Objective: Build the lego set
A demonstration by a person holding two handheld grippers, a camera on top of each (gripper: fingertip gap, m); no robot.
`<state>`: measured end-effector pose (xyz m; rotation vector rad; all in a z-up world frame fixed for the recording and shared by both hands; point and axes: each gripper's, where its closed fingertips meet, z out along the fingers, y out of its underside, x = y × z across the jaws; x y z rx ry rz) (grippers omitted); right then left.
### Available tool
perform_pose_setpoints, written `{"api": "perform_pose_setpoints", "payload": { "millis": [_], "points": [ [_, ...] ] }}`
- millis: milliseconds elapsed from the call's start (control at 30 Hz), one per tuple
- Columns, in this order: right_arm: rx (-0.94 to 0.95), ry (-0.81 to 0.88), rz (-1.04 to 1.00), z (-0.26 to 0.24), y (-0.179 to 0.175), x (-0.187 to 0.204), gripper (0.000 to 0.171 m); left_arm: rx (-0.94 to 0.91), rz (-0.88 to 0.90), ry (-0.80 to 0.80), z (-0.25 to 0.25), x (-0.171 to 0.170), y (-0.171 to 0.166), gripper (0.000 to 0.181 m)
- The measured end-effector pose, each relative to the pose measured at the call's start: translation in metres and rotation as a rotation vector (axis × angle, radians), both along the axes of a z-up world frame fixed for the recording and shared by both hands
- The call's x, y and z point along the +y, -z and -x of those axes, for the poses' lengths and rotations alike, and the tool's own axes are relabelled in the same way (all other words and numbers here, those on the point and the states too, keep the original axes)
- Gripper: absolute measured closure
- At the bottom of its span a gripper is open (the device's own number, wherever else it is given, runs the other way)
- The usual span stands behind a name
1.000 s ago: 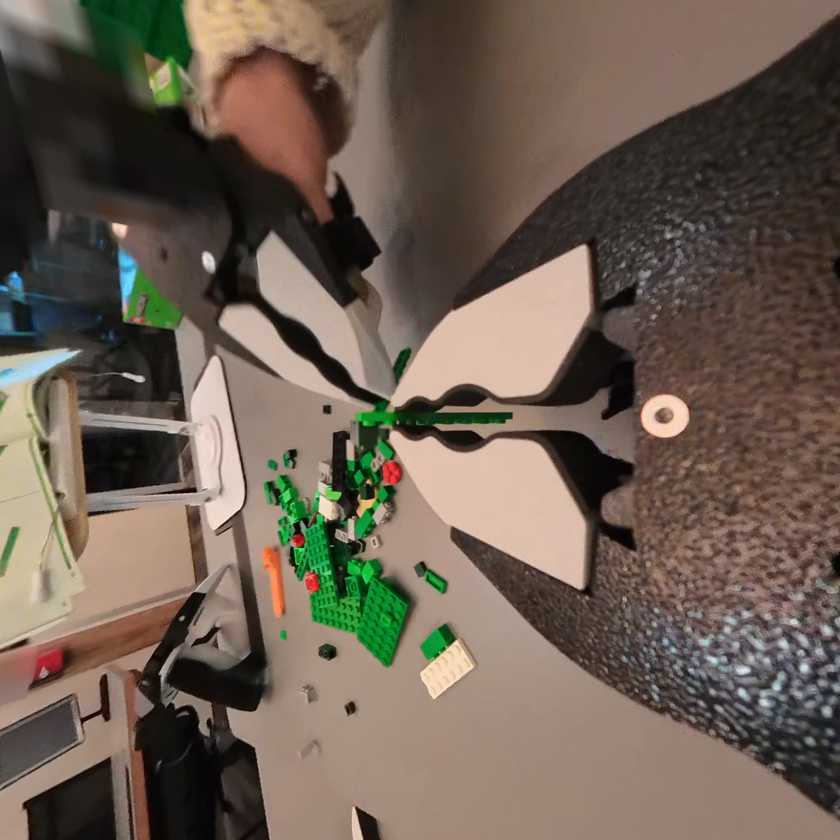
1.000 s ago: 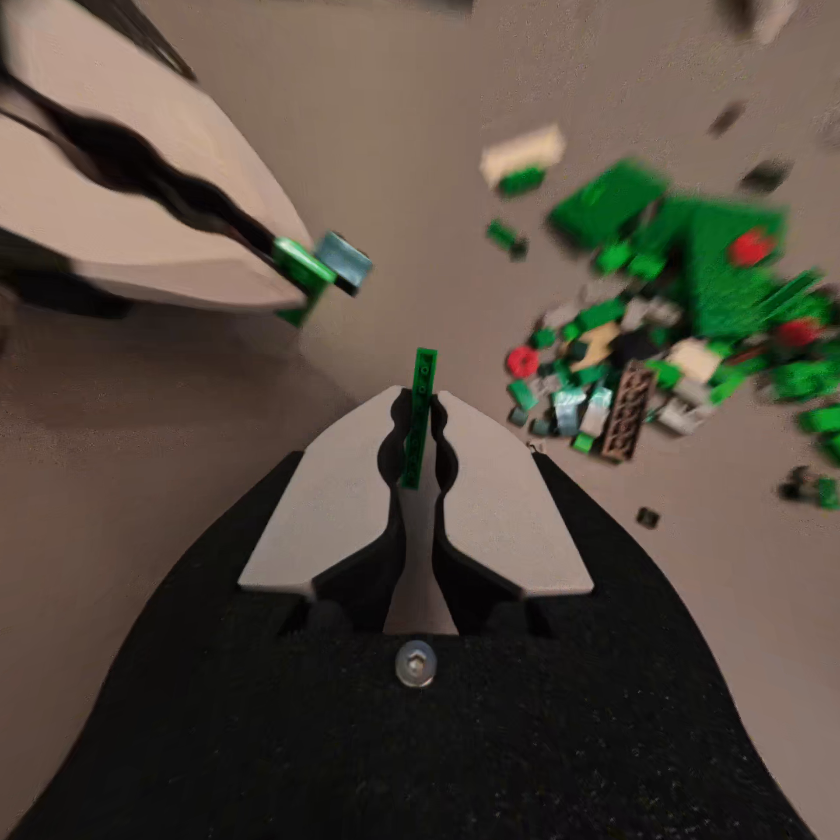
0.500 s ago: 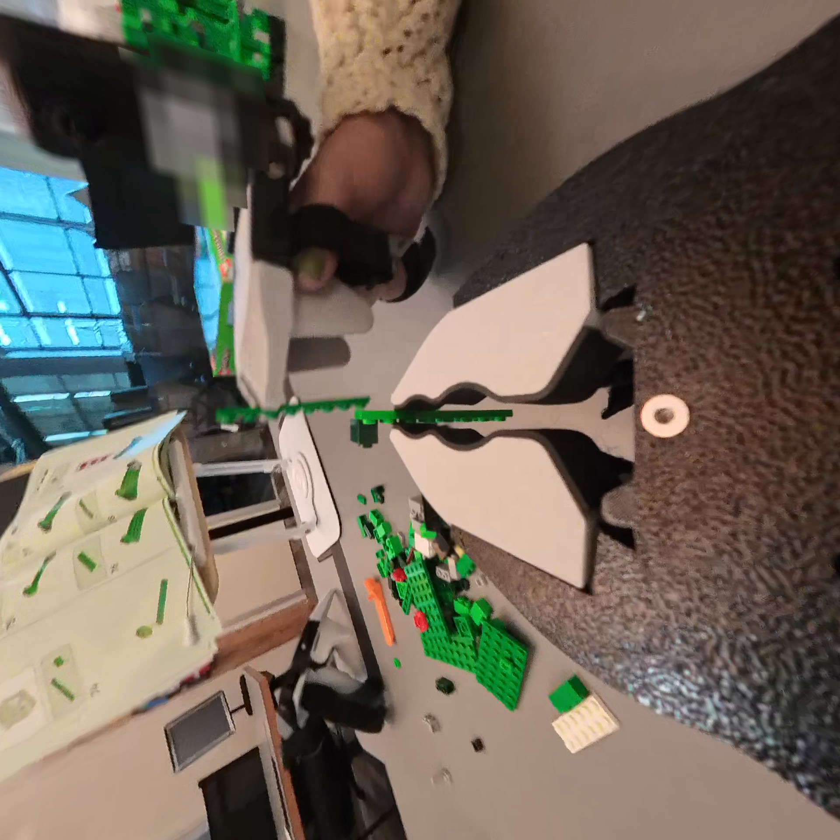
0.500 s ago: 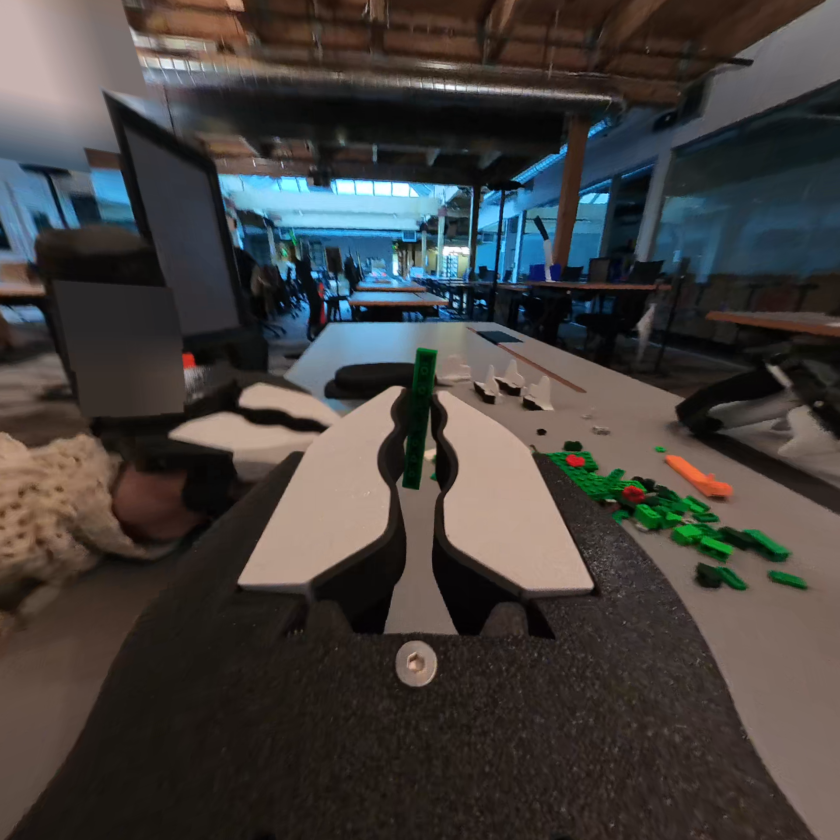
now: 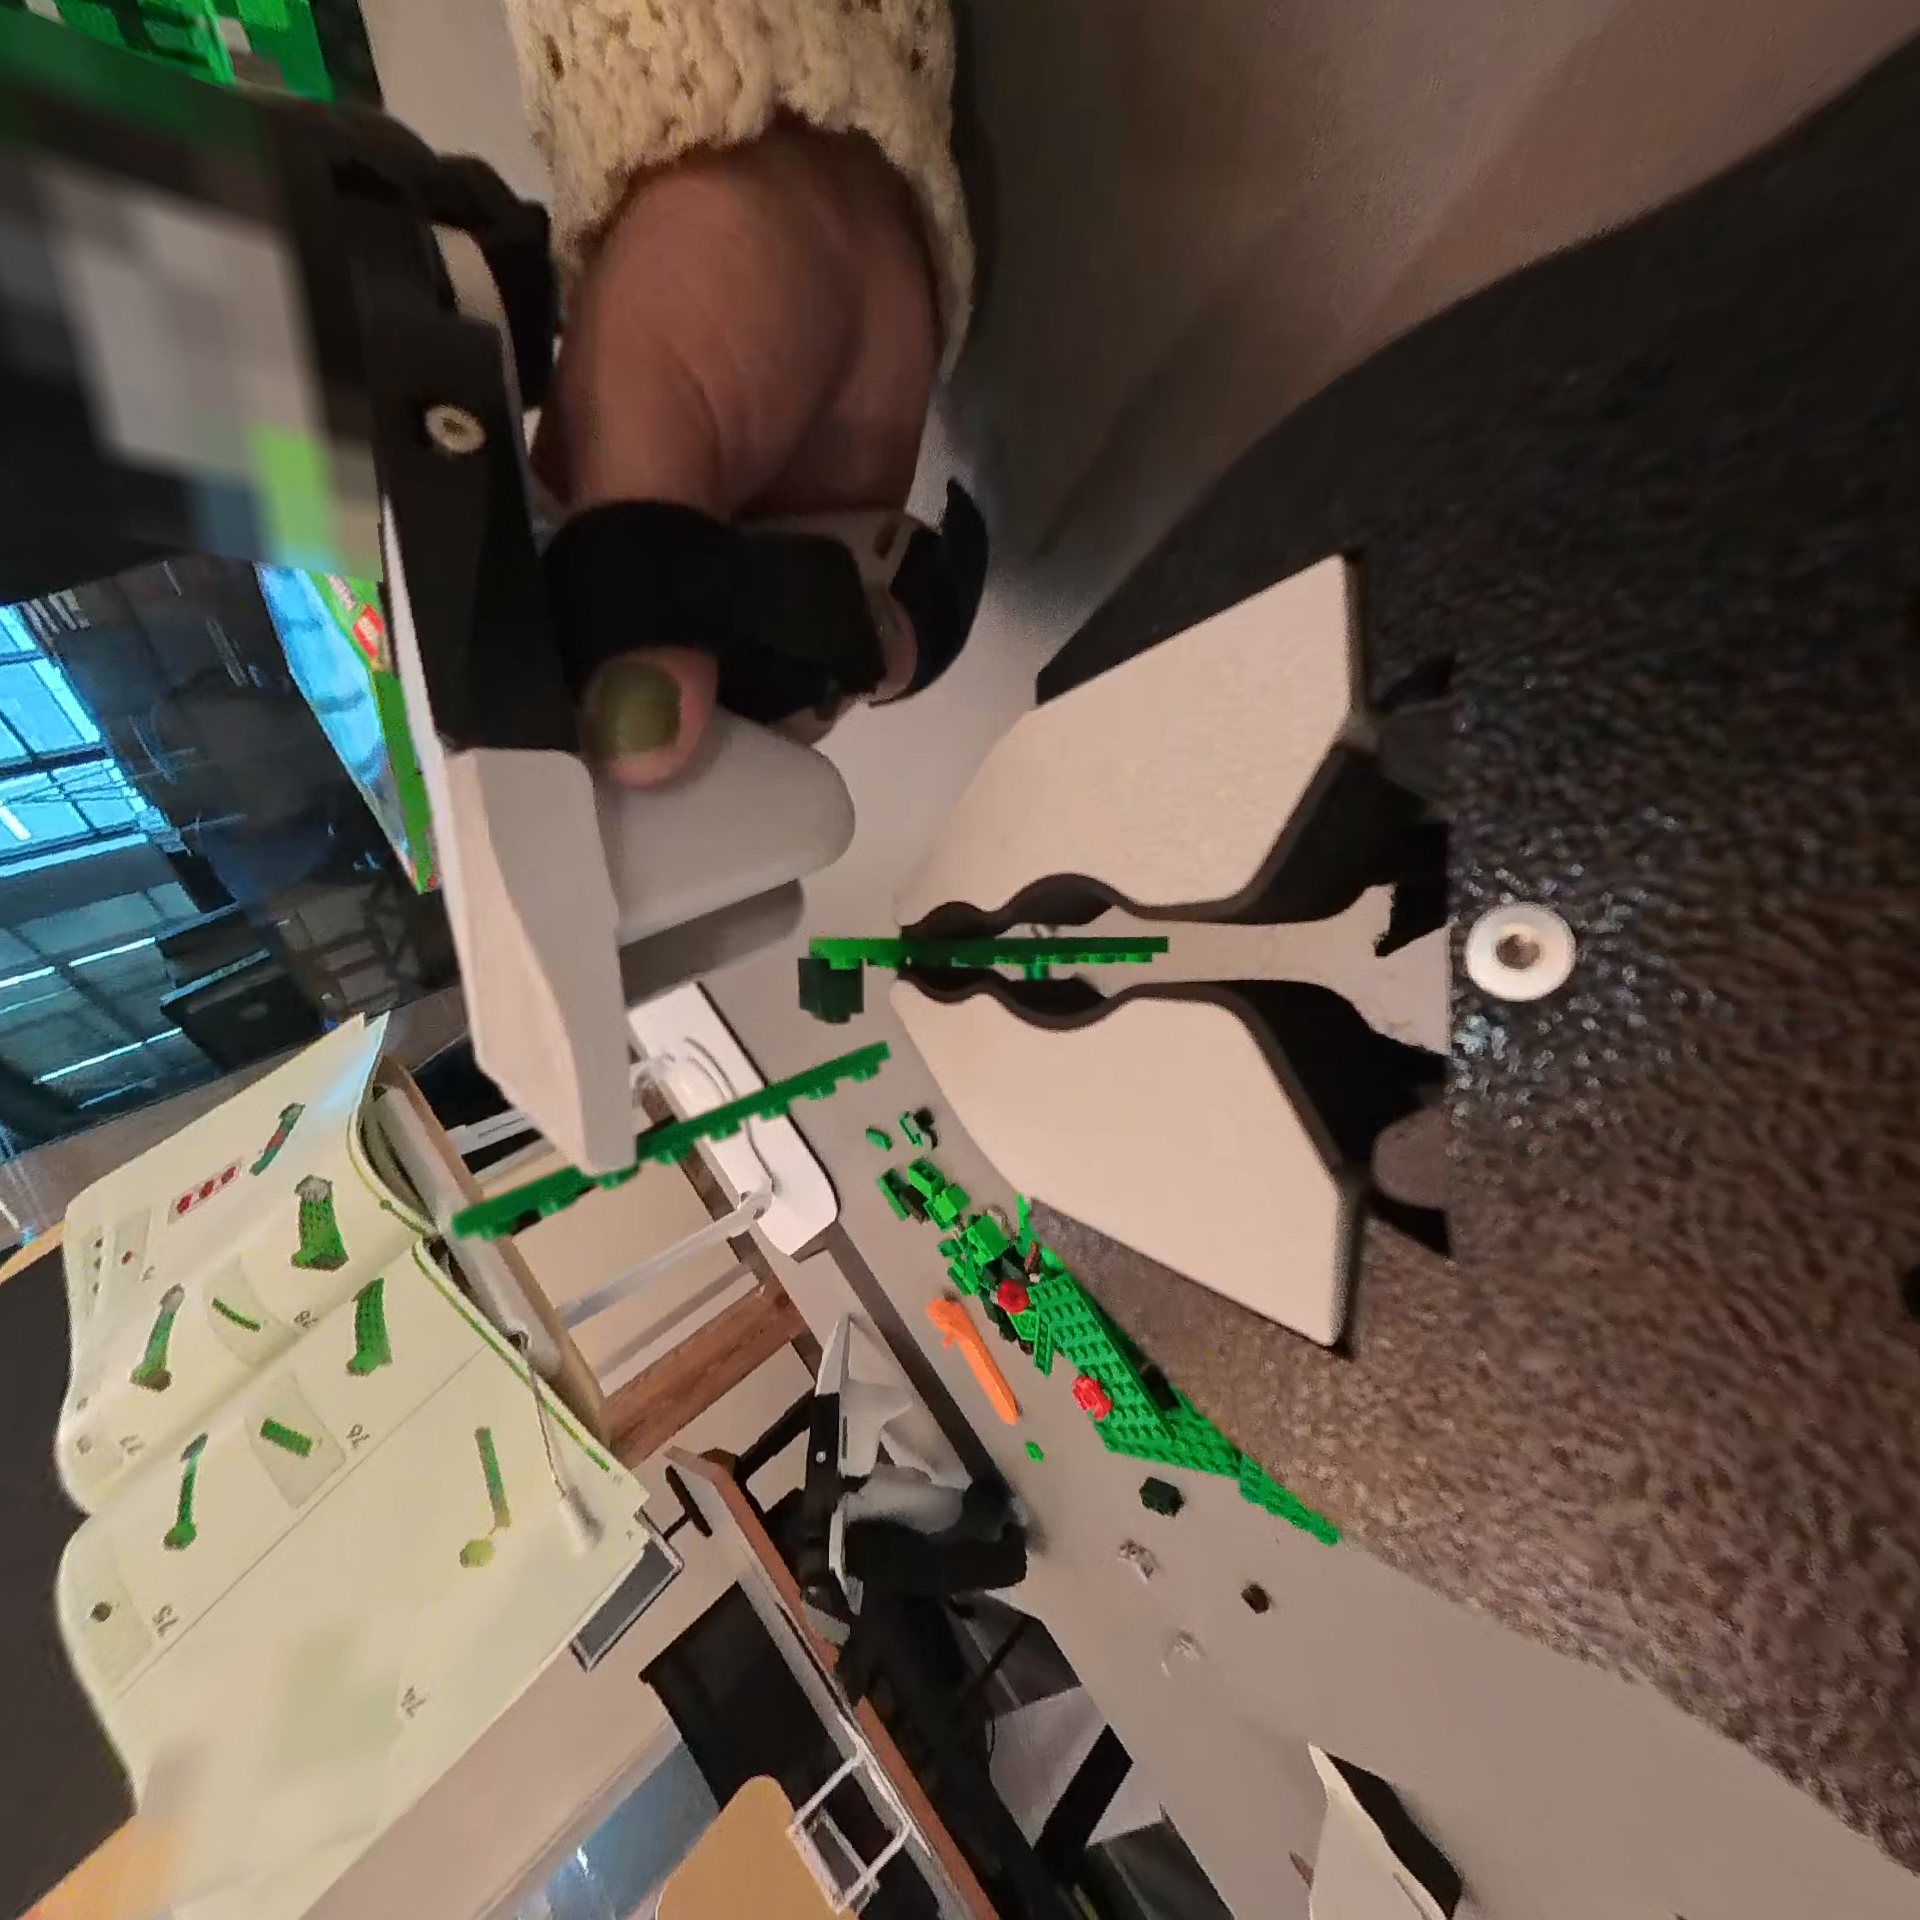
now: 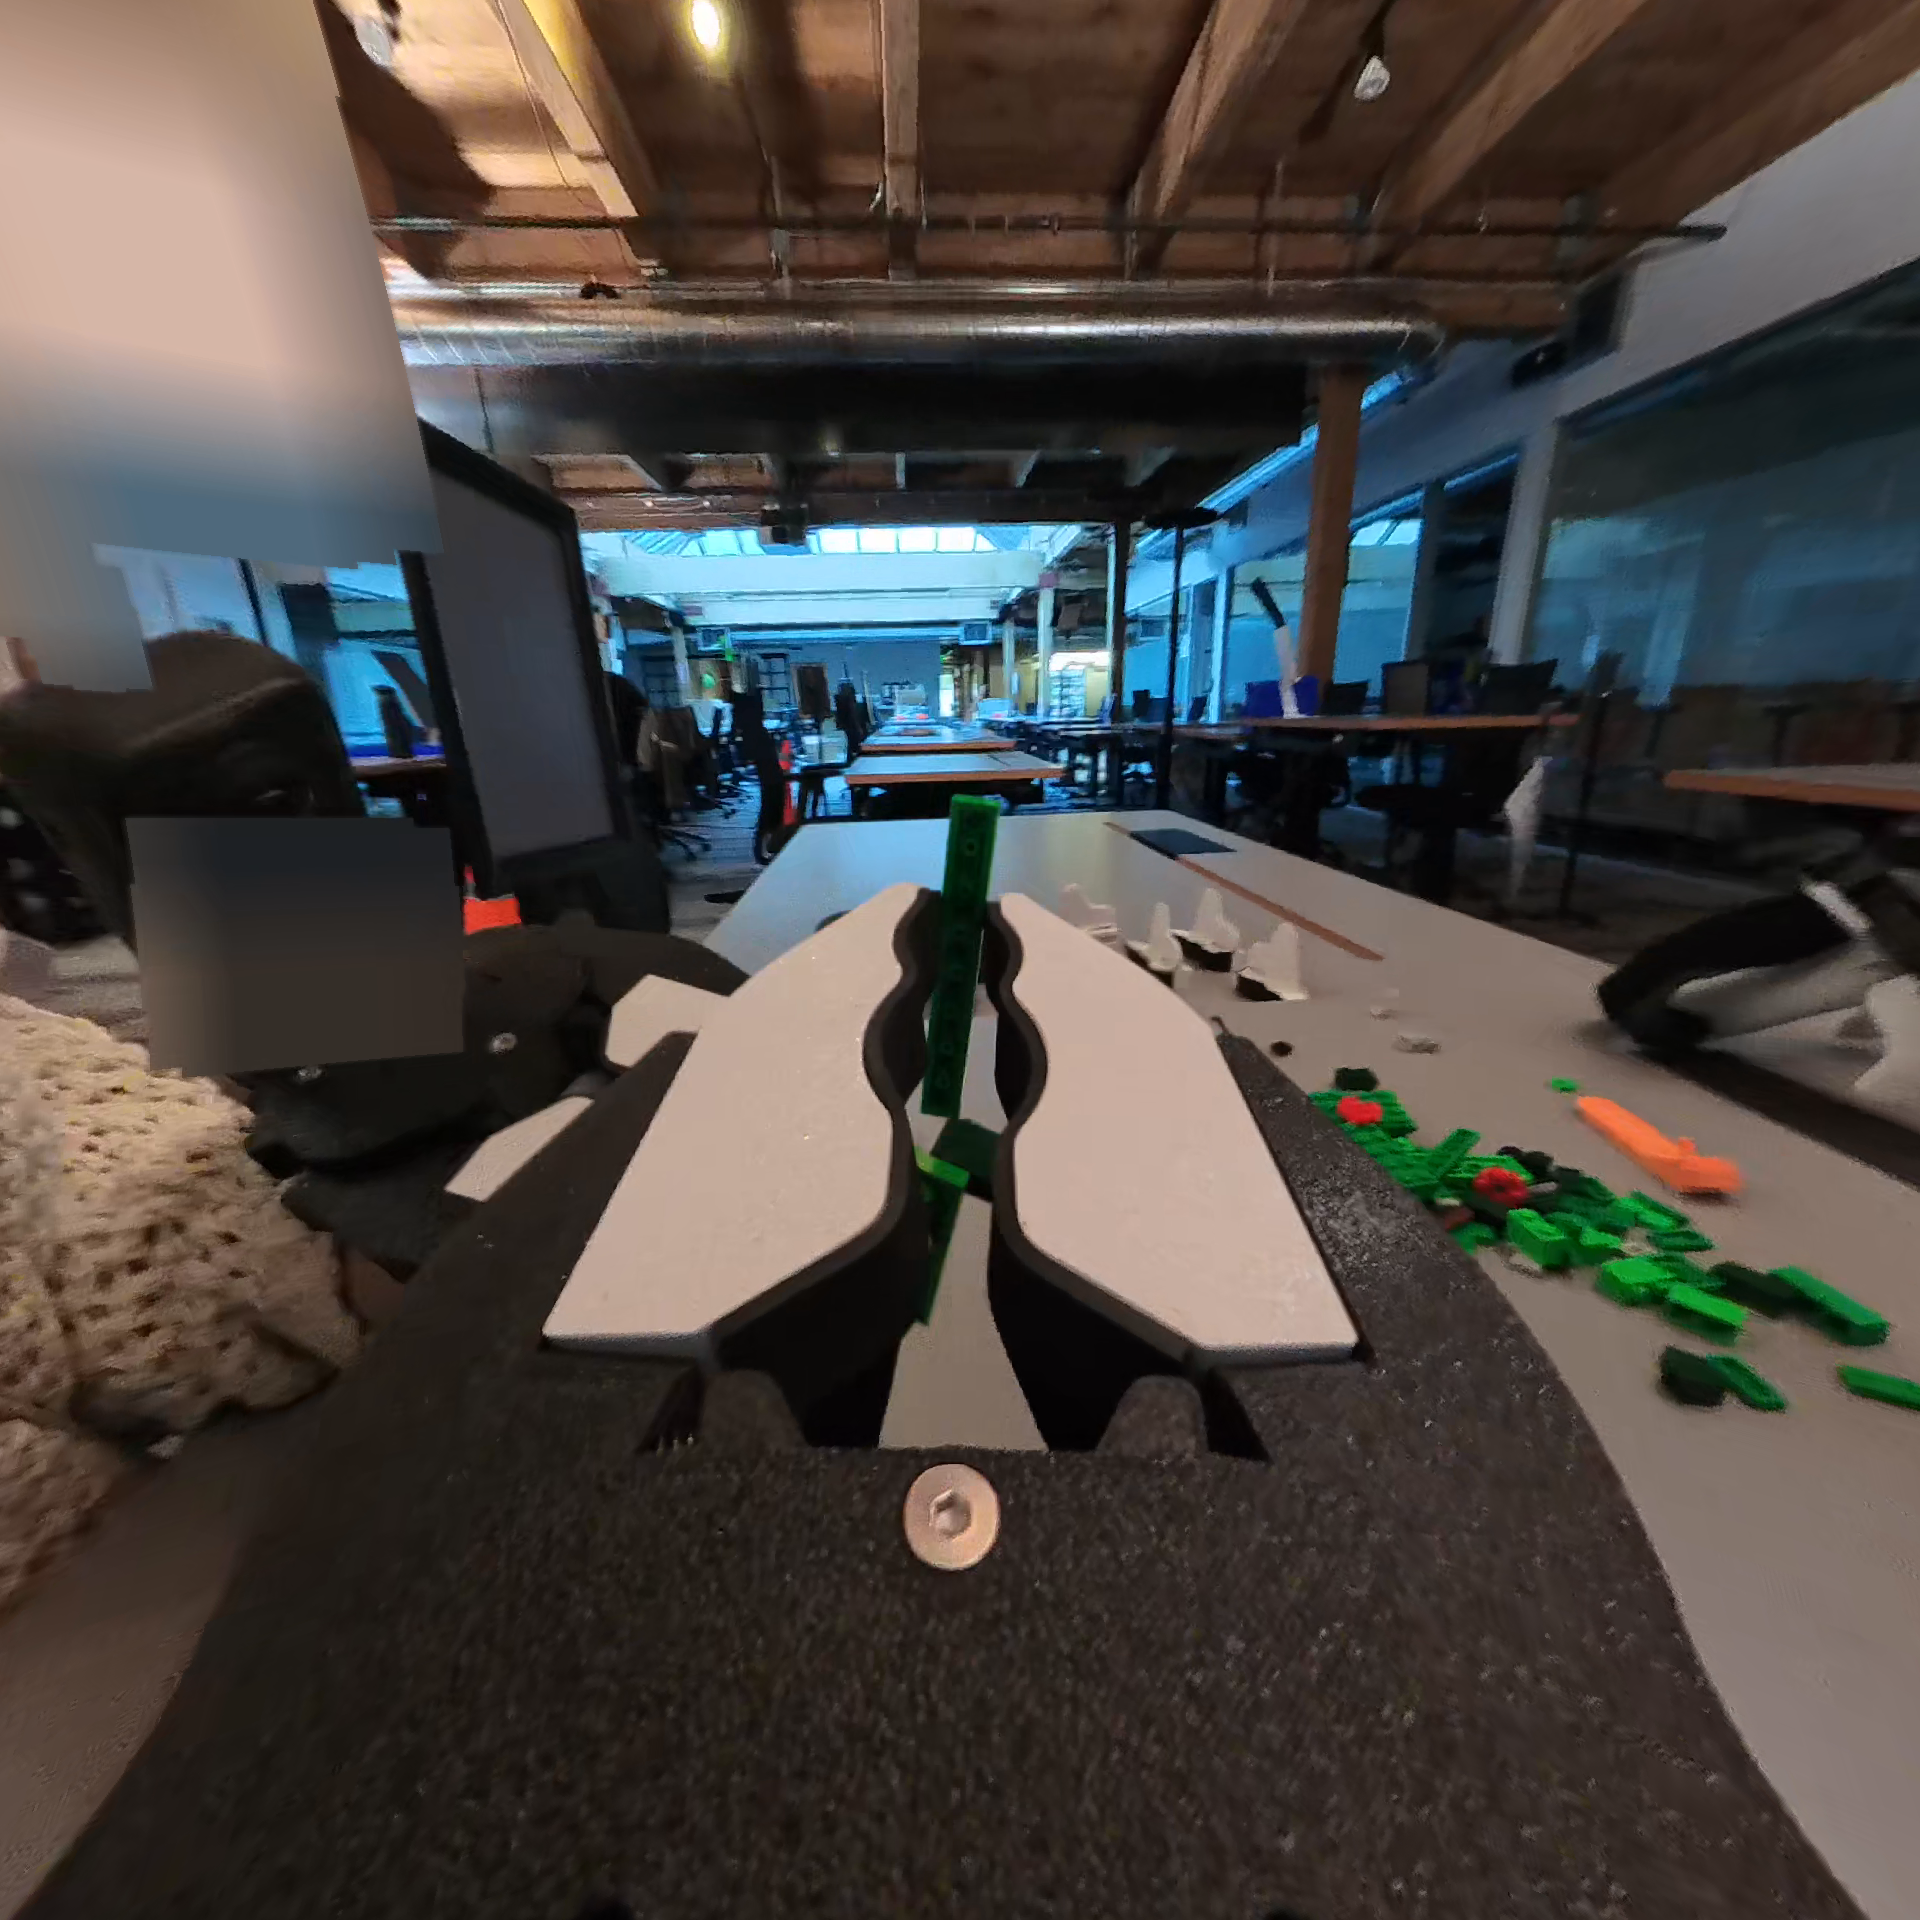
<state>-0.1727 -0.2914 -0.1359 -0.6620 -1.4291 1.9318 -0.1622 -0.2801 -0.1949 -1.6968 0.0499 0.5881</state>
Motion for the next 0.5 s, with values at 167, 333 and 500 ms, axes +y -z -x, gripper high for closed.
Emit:
{"api": "perform_pose_setpoints", "payload": {
  "millis": [167,333,500],
  "points": [
    [0.012,0.037,-0.062,-0.005,0.006,0.000,0.163,0.002,-0.029,-0.034,0.006,-0.007,-0.003,0.178],
    [0.018,0.054,-0.114,-0.013,0.013,0.000,0.163,0.089,-0.015,-0.063,0.007,-0.010,-0.007,0.178],
    [0.034,0.084,-0.194,-0.019,0.011,-0.001,0.163,0.264,0.035,-0.093,0.003,-0.010,-0.009,0.178]
  ]
}}
